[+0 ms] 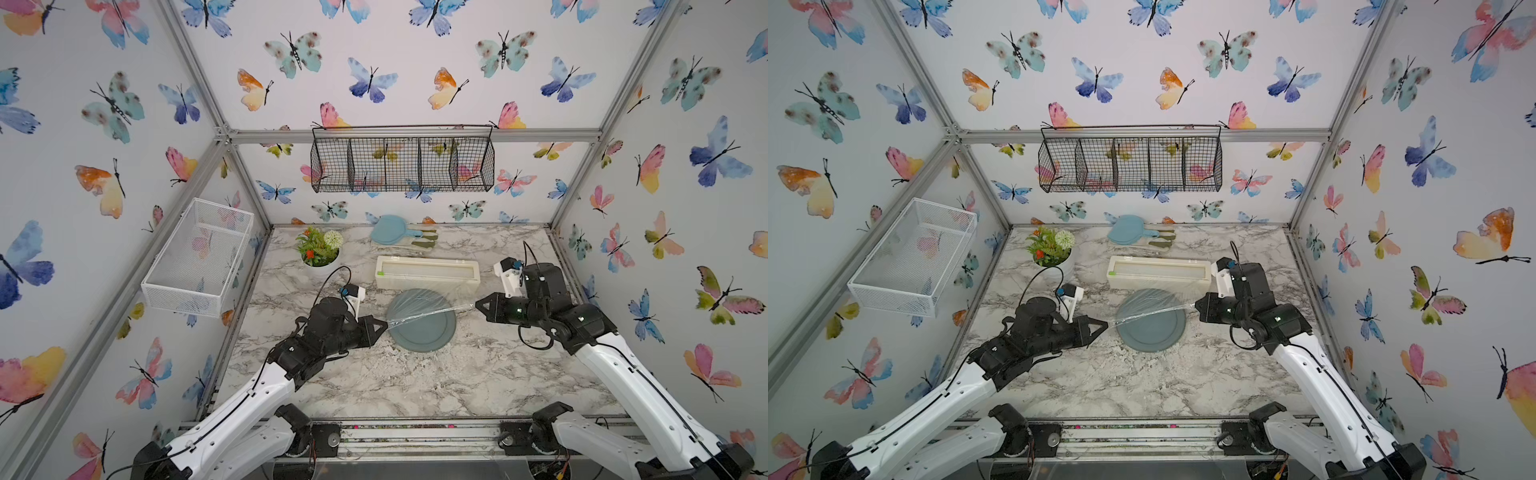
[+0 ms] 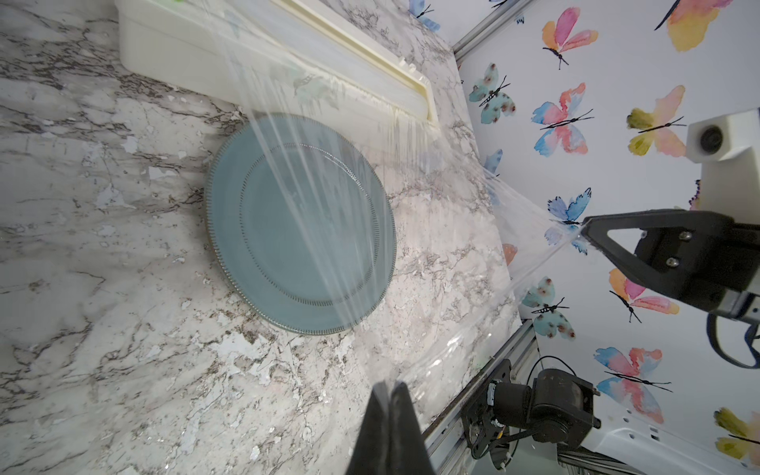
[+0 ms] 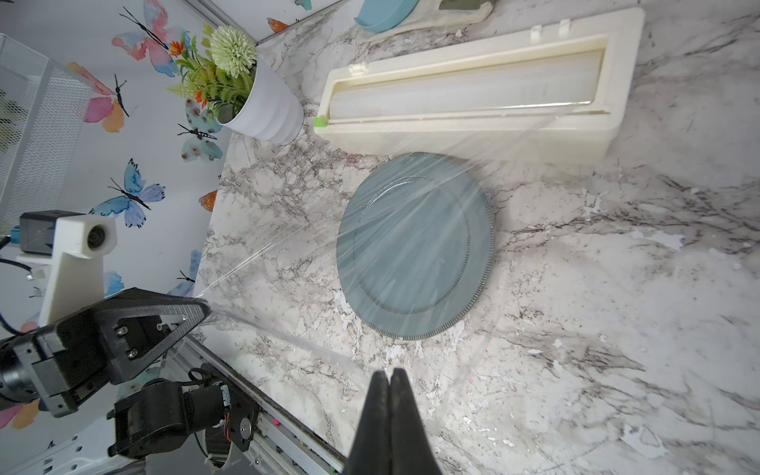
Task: Wrap the plate with plastic wrap
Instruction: Cover the plate with plastic wrap.
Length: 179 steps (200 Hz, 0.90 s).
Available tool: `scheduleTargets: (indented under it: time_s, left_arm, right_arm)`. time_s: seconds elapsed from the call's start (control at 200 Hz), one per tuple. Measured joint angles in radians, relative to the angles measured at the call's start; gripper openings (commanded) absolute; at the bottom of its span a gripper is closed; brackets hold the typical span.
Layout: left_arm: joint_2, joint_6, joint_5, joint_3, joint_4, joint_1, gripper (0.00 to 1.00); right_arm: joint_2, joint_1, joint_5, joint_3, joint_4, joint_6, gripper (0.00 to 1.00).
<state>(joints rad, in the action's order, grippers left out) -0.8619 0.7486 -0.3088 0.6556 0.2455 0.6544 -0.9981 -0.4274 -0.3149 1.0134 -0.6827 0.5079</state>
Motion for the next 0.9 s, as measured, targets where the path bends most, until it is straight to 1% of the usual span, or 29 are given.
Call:
scheduleTargets:
  time_s: [0.115, 0.195, 0.26, 0.385, 0.48, 0.586, 0.806, 0.896]
  left_arm:
    - [0.019, 0.003, 0.012, 0.001, 0.015, 0.015, 0.0]
    - [0.043, 0.01, 0.019, -0.029, 0.01, 0.022, 0.0]
    - [0.054, 0.015, 0.021, -0.083, -0.005, 0.022, 0.0]
    - [0.041, 0.029, 0.019, -0.2, -0.044, 0.029, 0.0]
    - [0.011, 0.045, 0.016, -0.291, -0.112, 0.029, 0.0]
    - [-0.038, 0.062, 0.007, -0.36, -0.196, 0.029, 0.0]
    - [-0.192, 0.075, -0.015, -0.438, -0.353, 0.027, 0.0]
    - [-0.235, 0.079, -0.023, -0.454, -0.397, 0.026, 0.0]
  right_arm:
    - [0.021, -0.004, -0.005, 0.004, -0.018, 0.008, 0.02]
    - [0.035, -0.005, -0.017, -0.019, -0.01, 0.009, 0.02]
    - [0.048, -0.006, -0.027, -0.084, 0.016, 0.012, 0.02]
    - [0.031, -0.007, -0.045, -0.274, 0.073, 0.027, 0.02]
    - [-0.006, -0.012, -0.065, -0.399, 0.125, 0.039, 0.02]
    - [-0.049, -0.012, -0.084, -0.485, 0.192, 0.05, 0.02]
    - [-0.147, -0.013, -0.086, -0.545, 0.315, 0.05, 0.02]
    - [-0.188, -0.013, -0.085, -0.562, 0.355, 0.05, 0.02]
